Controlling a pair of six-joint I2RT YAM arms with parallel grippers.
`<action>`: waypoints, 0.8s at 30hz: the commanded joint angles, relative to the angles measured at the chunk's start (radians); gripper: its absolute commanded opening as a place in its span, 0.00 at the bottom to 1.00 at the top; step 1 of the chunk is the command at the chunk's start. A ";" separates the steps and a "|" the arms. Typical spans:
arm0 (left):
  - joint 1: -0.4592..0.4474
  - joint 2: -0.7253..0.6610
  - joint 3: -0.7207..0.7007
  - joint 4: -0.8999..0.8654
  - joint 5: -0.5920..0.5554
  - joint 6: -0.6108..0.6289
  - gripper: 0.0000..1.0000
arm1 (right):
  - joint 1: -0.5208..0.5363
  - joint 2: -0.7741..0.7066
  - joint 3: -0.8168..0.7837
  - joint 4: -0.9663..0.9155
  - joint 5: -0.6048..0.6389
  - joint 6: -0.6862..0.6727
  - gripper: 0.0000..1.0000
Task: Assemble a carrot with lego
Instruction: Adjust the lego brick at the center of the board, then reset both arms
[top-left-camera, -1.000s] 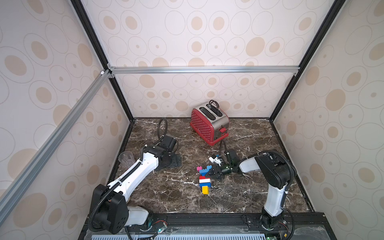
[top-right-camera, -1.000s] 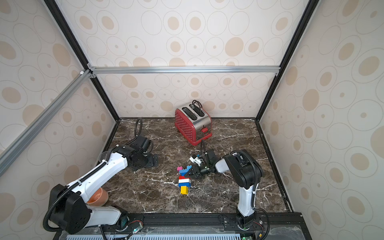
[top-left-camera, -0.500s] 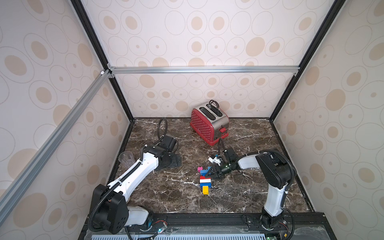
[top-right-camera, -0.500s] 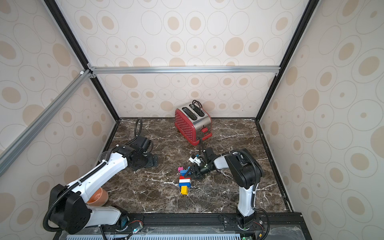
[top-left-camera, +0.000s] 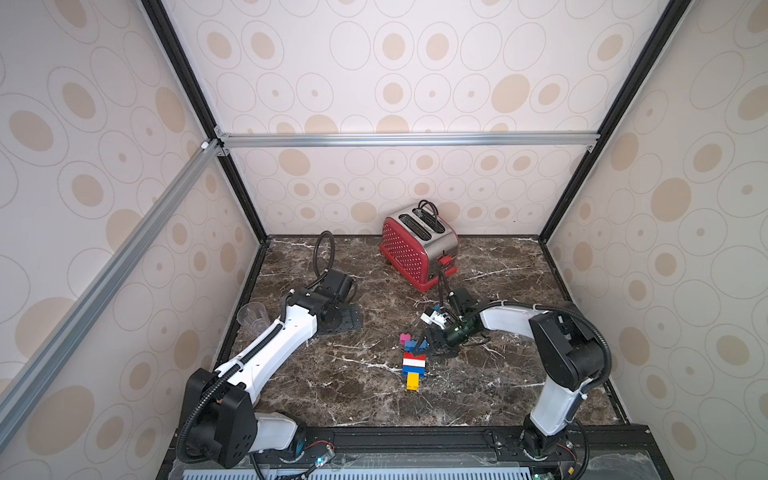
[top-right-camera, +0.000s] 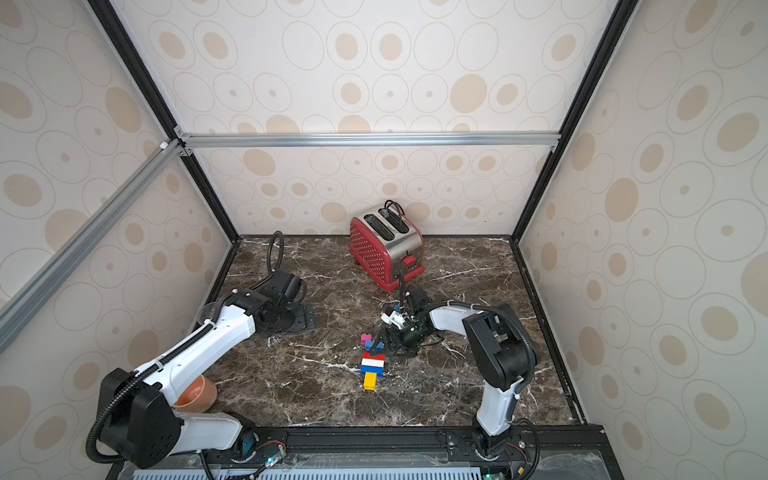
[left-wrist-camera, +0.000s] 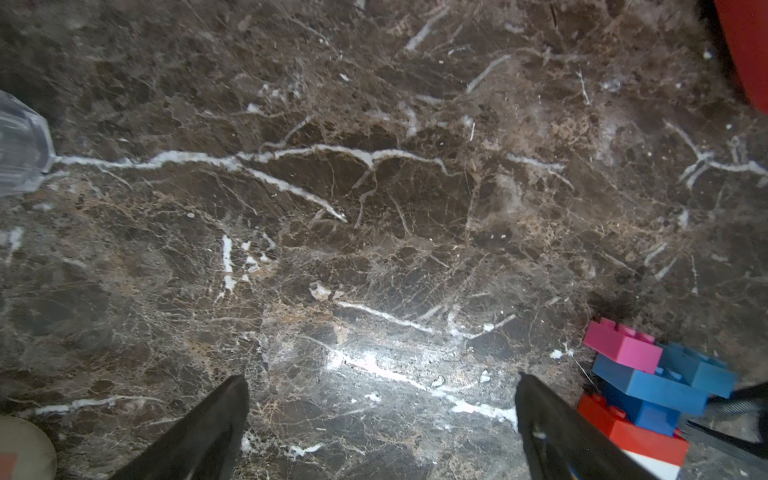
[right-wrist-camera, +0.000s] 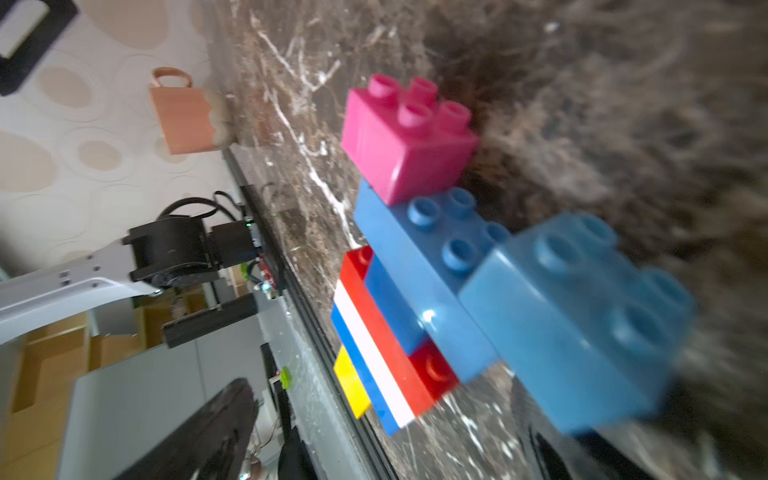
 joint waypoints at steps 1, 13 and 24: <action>-0.006 0.000 -0.001 0.014 -0.119 0.027 0.99 | -0.008 -0.028 -0.021 -0.137 0.285 -0.016 1.00; 0.058 -0.234 -0.320 0.499 -0.479 0.260 0.99 | -0.198 -0.345 -0.068 0.087 0.567 -0.164 1.00; 0.153 -0.211 -0.548 1.048 -0.495 0.630 0.99 | -0.398 -0.371 -0.316 0.661 0.631 -0.308 1.00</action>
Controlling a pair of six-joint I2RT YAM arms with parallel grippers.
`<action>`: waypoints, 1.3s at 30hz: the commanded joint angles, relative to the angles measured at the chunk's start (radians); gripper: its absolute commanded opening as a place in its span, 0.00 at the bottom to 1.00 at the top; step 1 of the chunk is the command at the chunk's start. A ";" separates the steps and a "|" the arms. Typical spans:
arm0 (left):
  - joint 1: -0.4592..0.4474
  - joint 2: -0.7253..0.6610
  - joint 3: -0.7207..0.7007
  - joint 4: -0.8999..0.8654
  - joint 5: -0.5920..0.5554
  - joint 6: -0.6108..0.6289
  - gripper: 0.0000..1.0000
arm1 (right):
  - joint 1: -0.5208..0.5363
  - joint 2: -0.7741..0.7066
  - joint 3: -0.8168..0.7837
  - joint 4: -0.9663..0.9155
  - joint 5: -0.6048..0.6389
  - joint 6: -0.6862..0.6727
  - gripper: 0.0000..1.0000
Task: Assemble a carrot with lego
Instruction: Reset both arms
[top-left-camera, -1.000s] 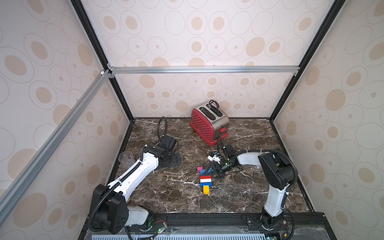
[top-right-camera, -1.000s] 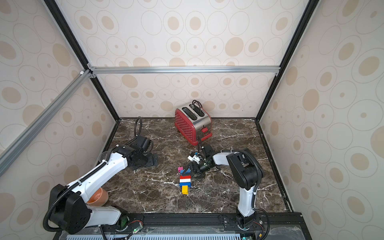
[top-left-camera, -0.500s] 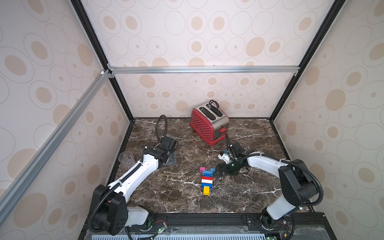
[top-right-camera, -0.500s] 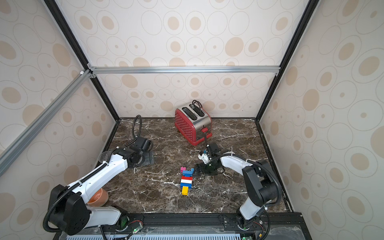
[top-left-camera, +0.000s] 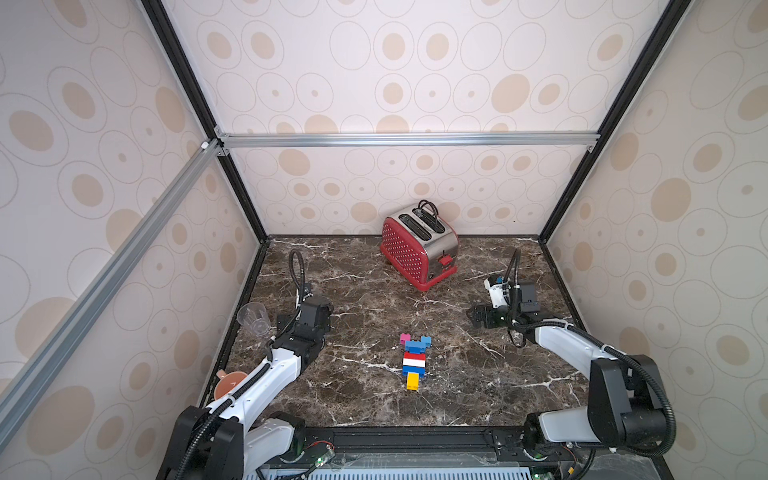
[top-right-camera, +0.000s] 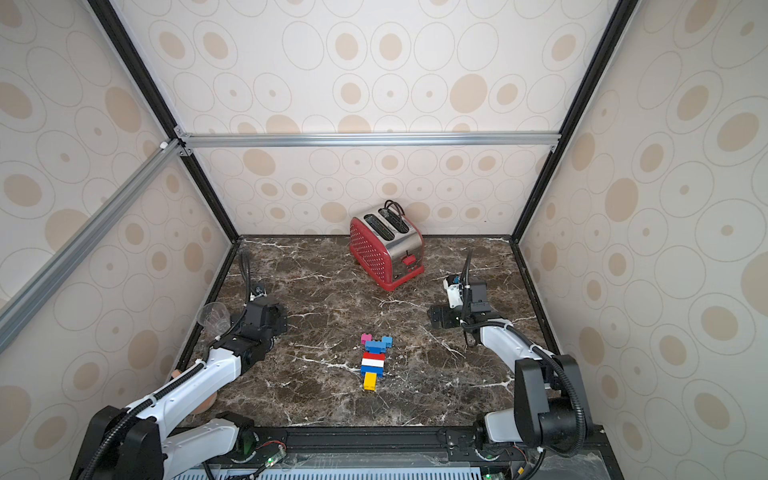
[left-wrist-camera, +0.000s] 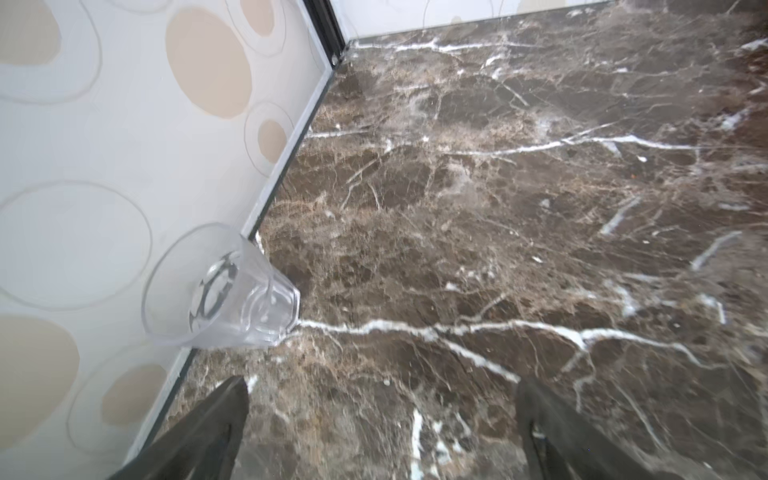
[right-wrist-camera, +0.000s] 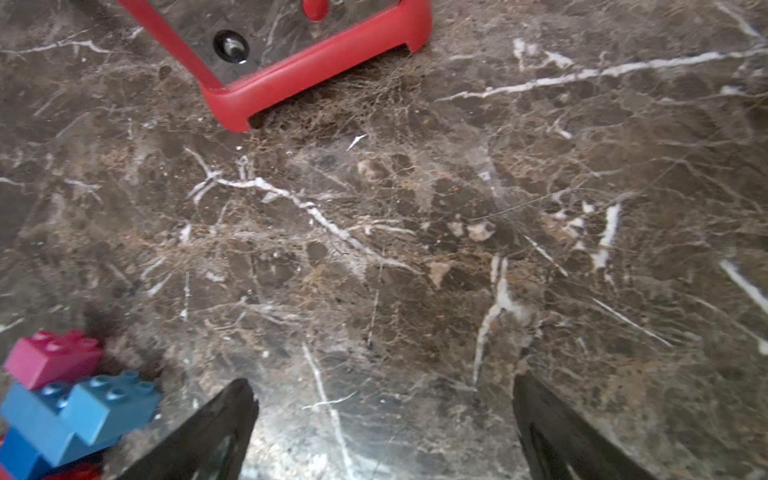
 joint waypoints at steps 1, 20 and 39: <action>0.020 0.018 -0.051 0.279 -0.030 0.178 0.99 | -0.030 0.018 -0.068 0.270 0.023 -0.062 1.00; 0.214 0.372 -0.140 0.878 0.187 0.189 0.99 | -0.057 0.068 -0.324 0.848 0.021 -0.088 0.99; 0.249 0.433 -0.121 0.888 0.245 0.165 0.99 | -0.074 0.132 -0.339 0.937 -0.010 -0.079 0.99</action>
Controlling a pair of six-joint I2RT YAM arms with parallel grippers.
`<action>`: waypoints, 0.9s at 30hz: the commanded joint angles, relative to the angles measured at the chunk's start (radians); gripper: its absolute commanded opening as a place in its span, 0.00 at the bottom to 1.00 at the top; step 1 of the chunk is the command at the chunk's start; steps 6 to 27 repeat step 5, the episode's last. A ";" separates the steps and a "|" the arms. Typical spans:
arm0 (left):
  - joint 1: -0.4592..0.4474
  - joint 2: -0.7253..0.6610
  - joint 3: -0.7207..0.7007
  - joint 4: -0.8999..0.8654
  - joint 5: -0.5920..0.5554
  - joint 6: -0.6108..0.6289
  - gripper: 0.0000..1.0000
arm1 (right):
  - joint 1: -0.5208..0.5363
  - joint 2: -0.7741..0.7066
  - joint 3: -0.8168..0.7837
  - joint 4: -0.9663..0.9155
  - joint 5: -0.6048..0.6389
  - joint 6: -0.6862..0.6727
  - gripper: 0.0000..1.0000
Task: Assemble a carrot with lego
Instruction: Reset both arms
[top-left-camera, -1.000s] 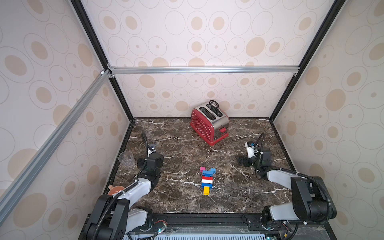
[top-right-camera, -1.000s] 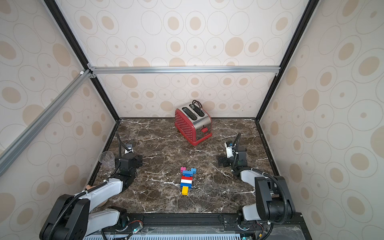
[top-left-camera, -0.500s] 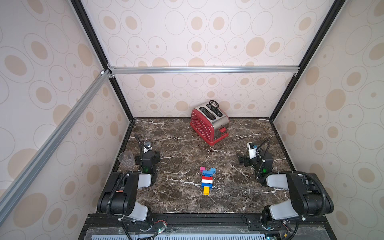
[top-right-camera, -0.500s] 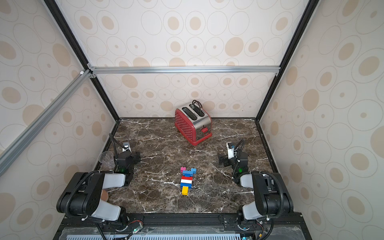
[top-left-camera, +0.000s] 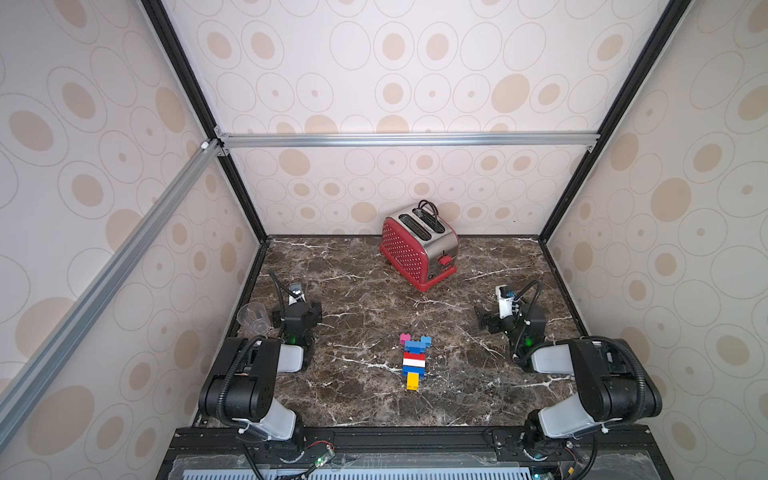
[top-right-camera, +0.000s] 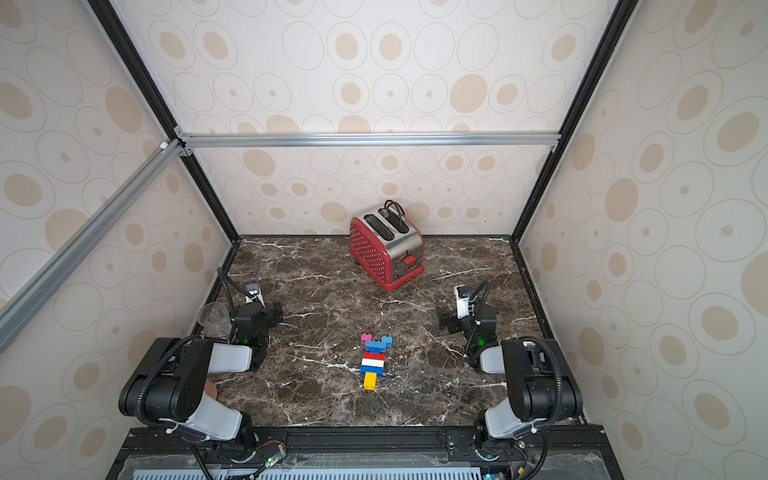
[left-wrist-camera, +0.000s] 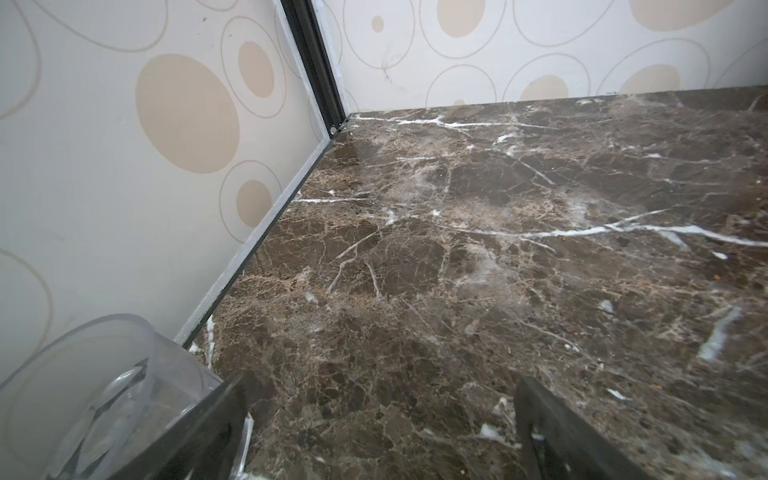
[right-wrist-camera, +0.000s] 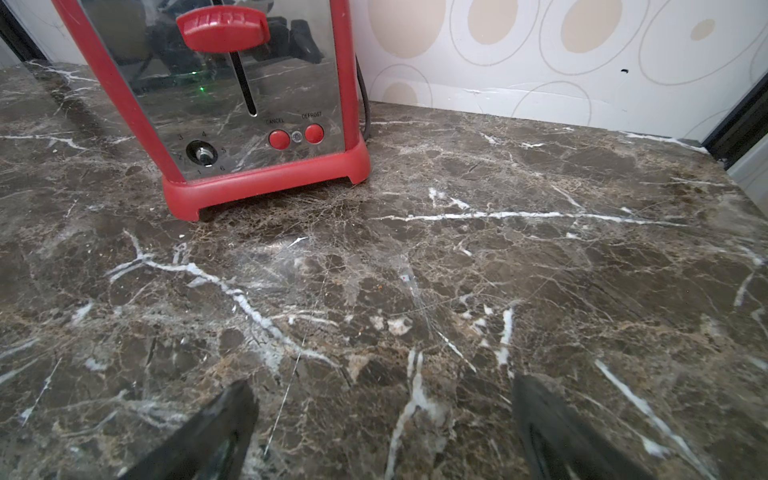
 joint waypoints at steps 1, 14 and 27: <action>0.028 0.002 0.047 -0.021 0.045 -0.016 0.99 | -0.004 -0.007 0.004 0.004 -0.014 -0.011 0.99; 0.028 -0.006 0.032 -0.004 0.045 -0.013 0.99 | -0.004 -0.007 0.006 0.001 -0.008 -0.009 0.99; 0.028 -0.006 0.032 -0.004 0.045 -0.013 0.99 | -0.004 -0.007 0.006 0.001 -0.008 -0.009 0.99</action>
